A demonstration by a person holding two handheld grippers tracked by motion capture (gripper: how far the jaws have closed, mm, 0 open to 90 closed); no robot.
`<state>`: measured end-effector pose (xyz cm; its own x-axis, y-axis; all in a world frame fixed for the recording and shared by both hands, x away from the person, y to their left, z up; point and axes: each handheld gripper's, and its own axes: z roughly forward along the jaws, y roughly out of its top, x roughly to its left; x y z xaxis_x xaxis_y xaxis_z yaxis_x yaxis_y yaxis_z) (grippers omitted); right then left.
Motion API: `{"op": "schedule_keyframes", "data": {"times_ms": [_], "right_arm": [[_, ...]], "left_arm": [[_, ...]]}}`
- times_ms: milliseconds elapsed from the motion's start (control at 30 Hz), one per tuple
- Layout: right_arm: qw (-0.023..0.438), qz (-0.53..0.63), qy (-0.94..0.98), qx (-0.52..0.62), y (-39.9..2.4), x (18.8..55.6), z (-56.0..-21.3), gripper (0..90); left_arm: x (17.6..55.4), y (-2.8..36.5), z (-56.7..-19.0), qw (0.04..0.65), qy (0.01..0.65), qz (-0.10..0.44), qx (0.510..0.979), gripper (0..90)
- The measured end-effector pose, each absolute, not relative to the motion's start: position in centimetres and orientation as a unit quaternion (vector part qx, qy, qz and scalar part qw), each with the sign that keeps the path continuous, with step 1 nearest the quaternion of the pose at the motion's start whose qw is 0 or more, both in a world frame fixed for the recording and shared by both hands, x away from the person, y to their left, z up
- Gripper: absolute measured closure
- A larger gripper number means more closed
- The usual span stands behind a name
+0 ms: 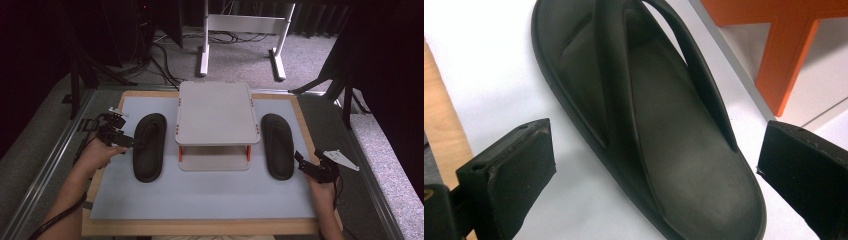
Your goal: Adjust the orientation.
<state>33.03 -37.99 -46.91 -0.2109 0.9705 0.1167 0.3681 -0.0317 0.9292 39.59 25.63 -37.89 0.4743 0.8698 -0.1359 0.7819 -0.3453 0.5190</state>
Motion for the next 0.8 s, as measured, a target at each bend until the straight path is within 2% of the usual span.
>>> {"op": "schedule_keyframes", "data": {"times_ms": [333, 433, 633, 800], "right_arm": [[0.318, 0.472, 0.622, 0.538, -37.9, 33.1, -46.9, 15.6], [0.318, 0.470, 0.624, 0.537, -37.9, 33.1, -47.0, 15.6], [0.318, 0.470, 0.625, 0.536, -37.9, 33.1, -47.0, 15.6], [0.318, 0.469, 0.627, 0.535, -37.9, 33.1, -47.0, 15.6]], "left_arm": [[41.9, 24.2, -37.8, 0.231, 0.484, 0.059, 0.842, 6.8], [42.7, 24.1, -38.0, 0.214, 0.485, 0.060, 0.846, 13.7], [44.3, 24.1, -38.3, 0.200, 0.510, 0.056, 0.835, 39.3], [45.1, 24.1, -39.5, 0.183, 0.528, 0.036, 0.829, 41.5]]}}
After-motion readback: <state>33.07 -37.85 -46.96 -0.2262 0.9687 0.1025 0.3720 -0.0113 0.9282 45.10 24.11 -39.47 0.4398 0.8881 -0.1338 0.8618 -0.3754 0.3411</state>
